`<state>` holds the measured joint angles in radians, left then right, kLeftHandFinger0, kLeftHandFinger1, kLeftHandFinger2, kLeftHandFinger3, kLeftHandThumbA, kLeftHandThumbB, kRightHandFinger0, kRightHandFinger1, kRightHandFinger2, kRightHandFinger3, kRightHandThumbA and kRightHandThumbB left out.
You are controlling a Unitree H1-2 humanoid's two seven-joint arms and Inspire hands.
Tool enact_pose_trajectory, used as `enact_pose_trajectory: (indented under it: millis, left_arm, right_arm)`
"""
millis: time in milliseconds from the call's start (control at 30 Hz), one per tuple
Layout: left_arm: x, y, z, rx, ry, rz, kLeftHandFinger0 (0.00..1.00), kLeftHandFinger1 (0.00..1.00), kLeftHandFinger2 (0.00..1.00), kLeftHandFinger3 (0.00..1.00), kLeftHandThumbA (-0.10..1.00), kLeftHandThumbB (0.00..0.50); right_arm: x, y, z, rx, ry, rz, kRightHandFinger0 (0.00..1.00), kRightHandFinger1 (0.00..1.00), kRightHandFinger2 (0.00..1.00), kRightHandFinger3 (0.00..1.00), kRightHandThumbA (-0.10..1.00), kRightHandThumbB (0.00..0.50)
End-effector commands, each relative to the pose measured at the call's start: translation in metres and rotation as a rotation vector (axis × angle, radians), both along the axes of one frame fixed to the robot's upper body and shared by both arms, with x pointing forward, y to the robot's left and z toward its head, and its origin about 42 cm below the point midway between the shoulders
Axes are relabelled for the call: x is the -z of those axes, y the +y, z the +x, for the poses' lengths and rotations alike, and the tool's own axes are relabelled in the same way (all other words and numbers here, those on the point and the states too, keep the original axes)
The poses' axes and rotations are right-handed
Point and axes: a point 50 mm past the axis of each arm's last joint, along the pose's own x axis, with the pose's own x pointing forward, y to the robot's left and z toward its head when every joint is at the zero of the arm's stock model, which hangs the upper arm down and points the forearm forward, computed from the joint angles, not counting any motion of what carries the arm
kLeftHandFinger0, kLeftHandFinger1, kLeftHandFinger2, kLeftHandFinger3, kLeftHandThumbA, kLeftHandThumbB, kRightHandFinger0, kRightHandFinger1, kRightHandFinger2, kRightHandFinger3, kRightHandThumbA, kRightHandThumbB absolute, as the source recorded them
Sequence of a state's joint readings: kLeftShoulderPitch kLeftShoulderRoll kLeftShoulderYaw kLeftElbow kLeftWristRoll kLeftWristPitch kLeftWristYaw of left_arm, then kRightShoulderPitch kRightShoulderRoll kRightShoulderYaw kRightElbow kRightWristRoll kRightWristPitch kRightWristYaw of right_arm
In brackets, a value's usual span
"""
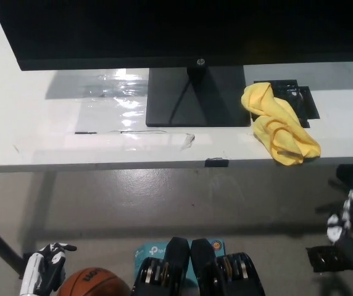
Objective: The robot uses its right hand to pick up the cloth kept in the middle of the desk and use it to wipe the monitor in the middle of the desk by swiping its screen twice
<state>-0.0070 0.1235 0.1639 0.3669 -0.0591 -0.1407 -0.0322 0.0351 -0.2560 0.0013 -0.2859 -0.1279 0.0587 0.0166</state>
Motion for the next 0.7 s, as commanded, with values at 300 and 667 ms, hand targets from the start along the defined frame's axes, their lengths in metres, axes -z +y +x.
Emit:
enact_pose_trajectory:
  millis: [300, 667]
  left_arm:
    - [-0.009, 0.004, 0.002, 0.018, -0.045, 0.016, 0.00, 0.00, 0.00, 0.00, 0.57, 0.500]
    - [-0.009, 0.002, 0.003, 0.030, -0.059, 0.014, 0.00, 0.00, 0.00, 0.00, 0.57, 0.500]
  right_arm:
    - [-0.171, -0.009, 0.039, -0.084, -0.343, -0.288, 0.81, 1.00, 1.00, 1.00, 0.40, 0.220]
    - [-0.146, -0.008, 0.111, -0.092, -0.057, -0.493, 1.00, 1.00, 1.00, 1.00, 0.53, 0.434]
